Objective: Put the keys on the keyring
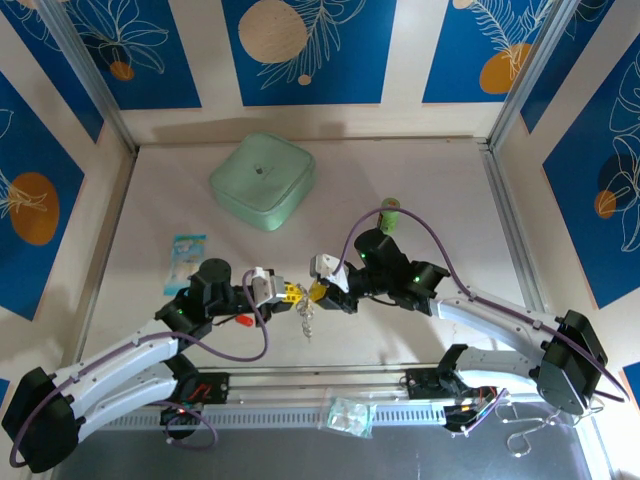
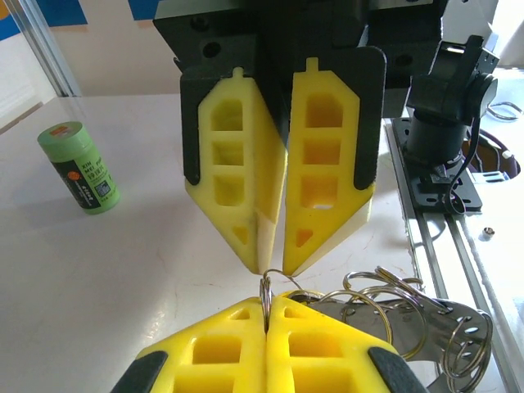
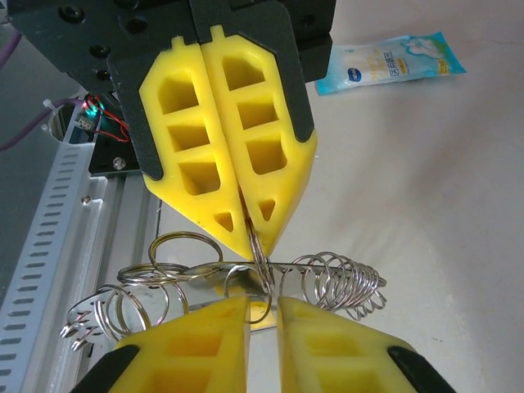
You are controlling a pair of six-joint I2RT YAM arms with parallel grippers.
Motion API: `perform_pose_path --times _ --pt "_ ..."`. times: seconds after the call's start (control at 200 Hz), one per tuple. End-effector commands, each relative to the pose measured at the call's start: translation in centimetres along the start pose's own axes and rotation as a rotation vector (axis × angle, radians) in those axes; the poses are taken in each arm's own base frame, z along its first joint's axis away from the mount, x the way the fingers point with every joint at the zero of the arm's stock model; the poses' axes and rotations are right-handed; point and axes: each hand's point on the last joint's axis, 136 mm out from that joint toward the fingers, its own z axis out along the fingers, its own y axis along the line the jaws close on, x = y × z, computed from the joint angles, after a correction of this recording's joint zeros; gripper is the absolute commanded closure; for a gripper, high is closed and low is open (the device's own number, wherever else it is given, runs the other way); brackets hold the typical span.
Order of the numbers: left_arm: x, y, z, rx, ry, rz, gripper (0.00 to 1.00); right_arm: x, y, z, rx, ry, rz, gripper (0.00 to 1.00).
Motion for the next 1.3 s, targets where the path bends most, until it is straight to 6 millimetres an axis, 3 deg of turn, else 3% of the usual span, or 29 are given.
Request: perform_pose_path --times 0.0,0.42,0.61,0.805,0.955,1.295 --pt "-1.6 -0.2 -0.1 0.008 -0.056 0.037 1.0 -0.1 0.4 0.1 -0.028 -0.01 0.005 0.85" --pt "-2.0 -0.3 -0.2 0.01 -0.073 0.05 1.0 -0.3 0.6 0.2 -0.067 -0.015 0.036 0.82" --pt "-2.0 -0.1 -0.3 -0.005 -0.073 0.057 1.0 -0.1 0.5 -0.2 -0.063 -0.022 0.051 0.75" --pt "-2.0 0.0 -0.4 -0.014 -0.075 0.051 1.0 0.5 -0.4 -1.2 0.07 -0.063 0.01 0.65" --pt "-2.0 0.1 -0.4 -0.022 -0.077 0.049 1.0 1.7 -0.2 -0.2 0.111 -0.048 -0.008 0.64" --pt "-2.0 0.2 -0.4 -0.026 -0.076 0.044 1.0 1.2 0.4 1.1 0.084 -0.085 -0.007 0.61"
